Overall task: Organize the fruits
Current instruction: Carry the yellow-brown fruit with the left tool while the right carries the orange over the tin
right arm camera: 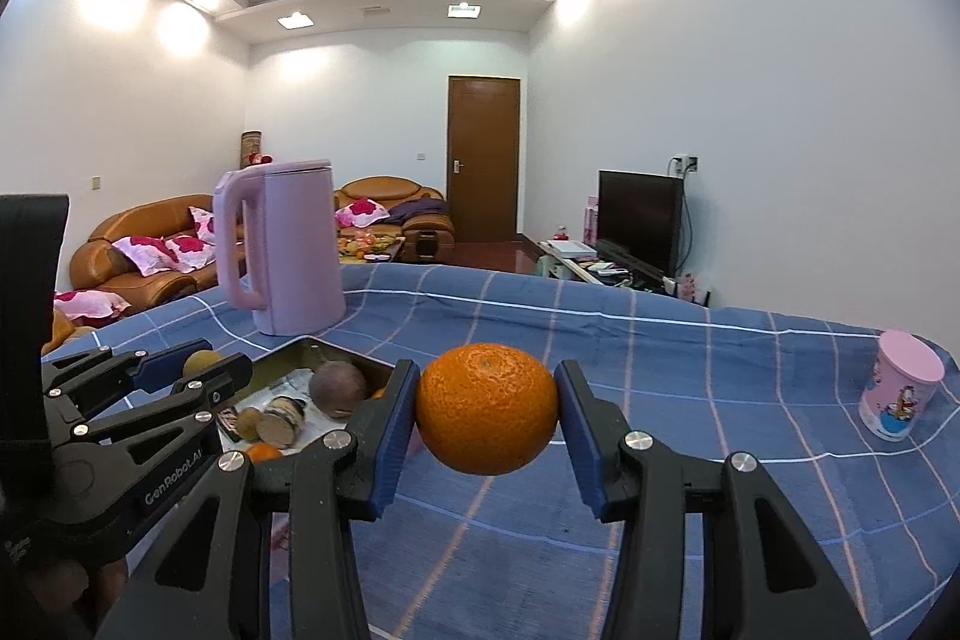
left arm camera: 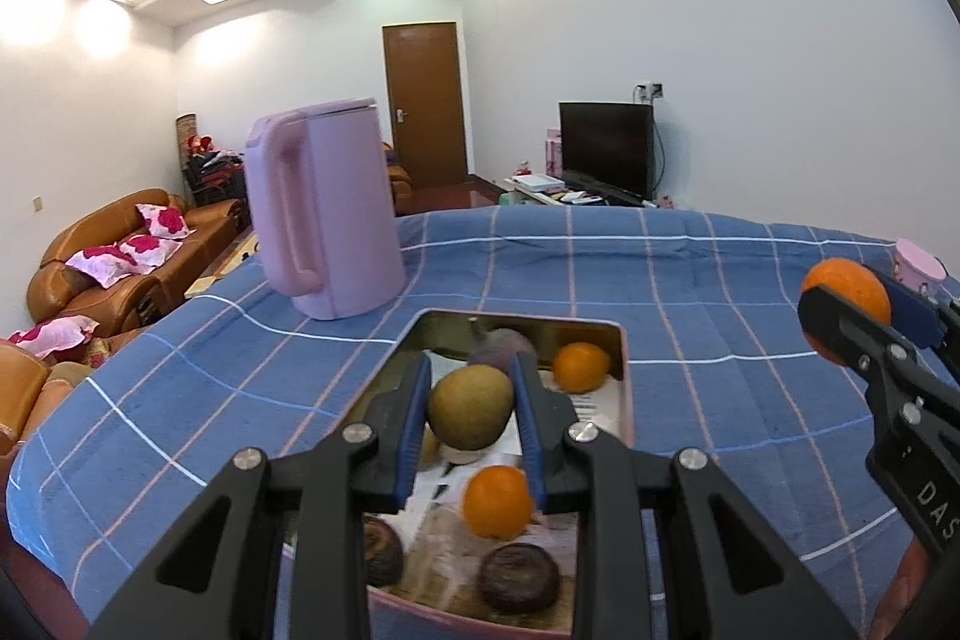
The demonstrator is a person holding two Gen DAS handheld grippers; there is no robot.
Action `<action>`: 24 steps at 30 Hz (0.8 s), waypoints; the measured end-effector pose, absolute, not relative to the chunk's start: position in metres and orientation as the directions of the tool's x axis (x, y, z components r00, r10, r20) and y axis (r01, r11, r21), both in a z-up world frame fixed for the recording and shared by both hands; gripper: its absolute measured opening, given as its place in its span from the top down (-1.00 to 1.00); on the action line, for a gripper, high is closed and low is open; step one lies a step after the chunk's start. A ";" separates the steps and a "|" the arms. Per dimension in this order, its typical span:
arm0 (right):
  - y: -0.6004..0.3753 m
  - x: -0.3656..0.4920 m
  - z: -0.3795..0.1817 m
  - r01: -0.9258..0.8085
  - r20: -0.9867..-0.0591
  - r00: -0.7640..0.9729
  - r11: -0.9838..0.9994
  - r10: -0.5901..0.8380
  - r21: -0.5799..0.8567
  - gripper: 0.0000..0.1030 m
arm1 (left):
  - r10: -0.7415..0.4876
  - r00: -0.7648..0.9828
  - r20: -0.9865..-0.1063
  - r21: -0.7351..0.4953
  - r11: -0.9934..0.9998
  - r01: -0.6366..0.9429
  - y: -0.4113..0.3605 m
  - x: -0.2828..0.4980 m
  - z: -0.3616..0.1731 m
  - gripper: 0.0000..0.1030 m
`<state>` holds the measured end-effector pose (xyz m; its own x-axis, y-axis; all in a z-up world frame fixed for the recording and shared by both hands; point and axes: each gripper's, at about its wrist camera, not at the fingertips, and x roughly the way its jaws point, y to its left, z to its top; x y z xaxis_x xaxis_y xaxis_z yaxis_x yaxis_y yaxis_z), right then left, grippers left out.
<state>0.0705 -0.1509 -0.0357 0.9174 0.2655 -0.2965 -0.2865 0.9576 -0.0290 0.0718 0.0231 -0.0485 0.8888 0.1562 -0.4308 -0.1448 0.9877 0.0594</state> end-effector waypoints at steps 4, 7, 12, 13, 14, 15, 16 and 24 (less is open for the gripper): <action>-0.138 0.073 -0.036 -0.310 -0.299 0.910 0.950 0.286 -0.032 0.06 | 0.178 0.881 -0.438 0.062 0.984 -0.167 0.034 0.074 -0.050 0.43; -0.128 0.077 -0.036 -0.324 -0.302 0.905 0.945 0.298 -0.037 0.06 | 0.191 0.875 -0.444 0.063 0.981 -0.182 0.041 0.075 -0.051 0.43; -0.113 0.081 -0.037 -0.349 -0.307 0.896 0.936 0.322 -0.039 0.06 | 0.210 0.868 -0.451 0.062 0.977 -0.204 0.053 0.076 -0.053 0.43; -0.111 0.081 -0.037 -0.353 -0.308 0.894 0.935 0.324 -0.039 0.06 | 0.213 0.866 -0.453 0.062 0.976 -0.208 0.055 0.077 -0.053 0.43; -0.109 0.082 -0.038 -0.357 -0.310 0.892 0.933 0.328 -0.040 0.06 | 0.217 0.864 -0.455 0.063 0.975 -0.212 0.058 0.077 -0.053 0.43; -0.107 0.082 -0.038 -0.360 -0.311 0.891 0.932 0.331 -0.042 0.06 | 0.221 0.862 -0.456 0.063 0.974 -0.217 0.060 0.077 -0.054 0.43; -0.104 0.083 -0.039 -0.364 -0.312 0.890 0.930 0.334 -0.043 0.06 | 0.225 0.859 -0.460 0.061 0.973 -0.223 0.064 0.078 -0.054 0.43; -0.087 0.087 -0.042 -0.392 -0.325 0.877 0.918 0.355 -0.054 0.06 | 0.243 0.845 -0.476 0.058 0.968 -0.245 0.078 0.081 -0.059 0.43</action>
<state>0.0872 -0.0866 -0.0424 0.8768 0.3548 -0.3247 -0.3917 0.9185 -0.0541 0.0812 0.0775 -0.0588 0.8455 0.2429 -0.4756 -0.2455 0.9677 0.0578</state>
